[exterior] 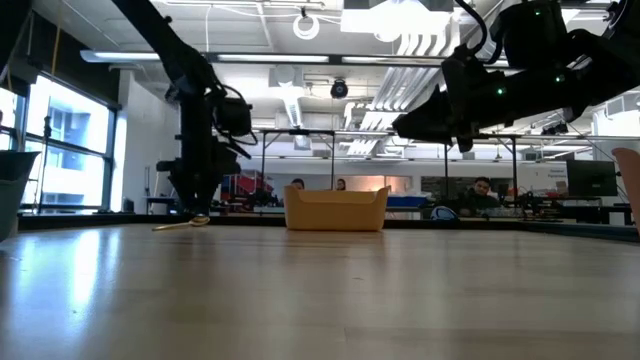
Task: Sort silverware by color (type)
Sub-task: Put the golden spoon into the orange bin
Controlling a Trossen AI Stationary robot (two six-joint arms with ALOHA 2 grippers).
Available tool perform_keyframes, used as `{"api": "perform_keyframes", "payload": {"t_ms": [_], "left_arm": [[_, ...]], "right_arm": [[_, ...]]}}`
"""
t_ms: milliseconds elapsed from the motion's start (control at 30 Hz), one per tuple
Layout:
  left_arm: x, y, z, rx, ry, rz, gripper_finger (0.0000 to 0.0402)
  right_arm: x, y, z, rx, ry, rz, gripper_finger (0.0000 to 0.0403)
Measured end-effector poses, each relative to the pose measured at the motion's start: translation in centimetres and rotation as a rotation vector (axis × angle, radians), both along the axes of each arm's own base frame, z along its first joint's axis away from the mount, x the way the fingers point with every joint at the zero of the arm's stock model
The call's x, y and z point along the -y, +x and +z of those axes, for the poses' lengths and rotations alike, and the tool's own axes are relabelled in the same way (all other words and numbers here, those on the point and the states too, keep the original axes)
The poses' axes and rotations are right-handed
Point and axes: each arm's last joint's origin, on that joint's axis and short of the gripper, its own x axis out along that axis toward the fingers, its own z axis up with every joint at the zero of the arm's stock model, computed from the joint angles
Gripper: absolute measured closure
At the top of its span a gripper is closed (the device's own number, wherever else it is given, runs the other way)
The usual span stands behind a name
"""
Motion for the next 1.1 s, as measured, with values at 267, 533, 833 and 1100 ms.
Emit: {"api": "perform_keyframes", "payload": {"t_ms": [267,533,833,1100], "left_arm": [[-2.2,-0.9,-2.8,-0.091,-0.052,0.029,0.0244],[-2.1,-0.9,-2.8,-0.117,-0.051,-0.066,0.0319],[-1.8,-1.5,-2.3,-0.175,-0.05,-0.149,0.0396],[-0.2,-2.0,0.9,-0.136,-0.053,-0.175,0.0398]], "right_arm": [[0.0,-0.1,-0.5,-0.051,0.018,-0.002,0.0293],[0.0,-0.1,-0.7,-0.061,0.032,-0.005,0.0293],[0.0,-0.1,-0.7,-0.061,0.032,-0.005,0.0293],[0.0,-0.1,-0.7,-0.061,0.032,-0.005,0.0293]]}}
